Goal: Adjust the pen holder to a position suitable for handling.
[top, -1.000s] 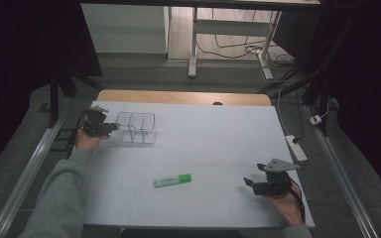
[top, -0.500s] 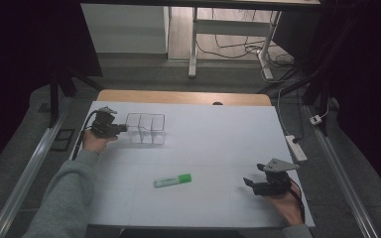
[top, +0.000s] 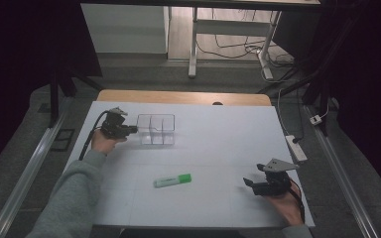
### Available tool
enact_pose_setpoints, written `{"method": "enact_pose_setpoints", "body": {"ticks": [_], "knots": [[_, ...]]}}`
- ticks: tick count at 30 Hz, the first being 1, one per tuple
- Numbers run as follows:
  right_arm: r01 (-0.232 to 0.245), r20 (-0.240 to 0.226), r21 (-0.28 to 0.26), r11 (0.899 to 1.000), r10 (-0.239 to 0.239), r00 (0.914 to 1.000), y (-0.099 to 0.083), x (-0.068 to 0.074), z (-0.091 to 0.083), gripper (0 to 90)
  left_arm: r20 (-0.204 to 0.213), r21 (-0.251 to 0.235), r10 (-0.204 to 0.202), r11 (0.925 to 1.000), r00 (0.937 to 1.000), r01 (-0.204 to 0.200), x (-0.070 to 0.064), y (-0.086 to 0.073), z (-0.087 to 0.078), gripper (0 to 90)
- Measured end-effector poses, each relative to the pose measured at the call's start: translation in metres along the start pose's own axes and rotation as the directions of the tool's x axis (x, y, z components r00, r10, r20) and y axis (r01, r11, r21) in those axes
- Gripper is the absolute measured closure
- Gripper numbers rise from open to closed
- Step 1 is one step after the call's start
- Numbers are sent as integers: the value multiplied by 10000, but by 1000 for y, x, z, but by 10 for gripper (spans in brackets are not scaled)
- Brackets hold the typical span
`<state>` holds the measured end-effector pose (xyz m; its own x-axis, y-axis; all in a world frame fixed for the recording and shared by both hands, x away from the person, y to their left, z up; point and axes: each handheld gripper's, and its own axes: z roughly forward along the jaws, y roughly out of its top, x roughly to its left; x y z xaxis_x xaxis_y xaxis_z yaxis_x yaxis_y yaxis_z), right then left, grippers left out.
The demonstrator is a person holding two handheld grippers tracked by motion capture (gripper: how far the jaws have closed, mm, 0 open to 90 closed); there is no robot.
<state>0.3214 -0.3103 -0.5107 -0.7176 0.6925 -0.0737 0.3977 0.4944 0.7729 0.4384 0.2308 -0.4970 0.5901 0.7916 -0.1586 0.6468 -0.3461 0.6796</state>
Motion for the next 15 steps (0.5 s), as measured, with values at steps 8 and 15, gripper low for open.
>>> {"method": "enact_pose_setpoints", "body": {"ticks": [8,15], "knots": [[4,-18,-1,10000,-4,10000,0,0,0,223,235,38,219,9998,9995,-220,-13,9,10,890],[-4,-32,-6,10000,4,10000,0,0,0,223,376,123,413,9991,9984,-418,-24,19,19,890]]}}
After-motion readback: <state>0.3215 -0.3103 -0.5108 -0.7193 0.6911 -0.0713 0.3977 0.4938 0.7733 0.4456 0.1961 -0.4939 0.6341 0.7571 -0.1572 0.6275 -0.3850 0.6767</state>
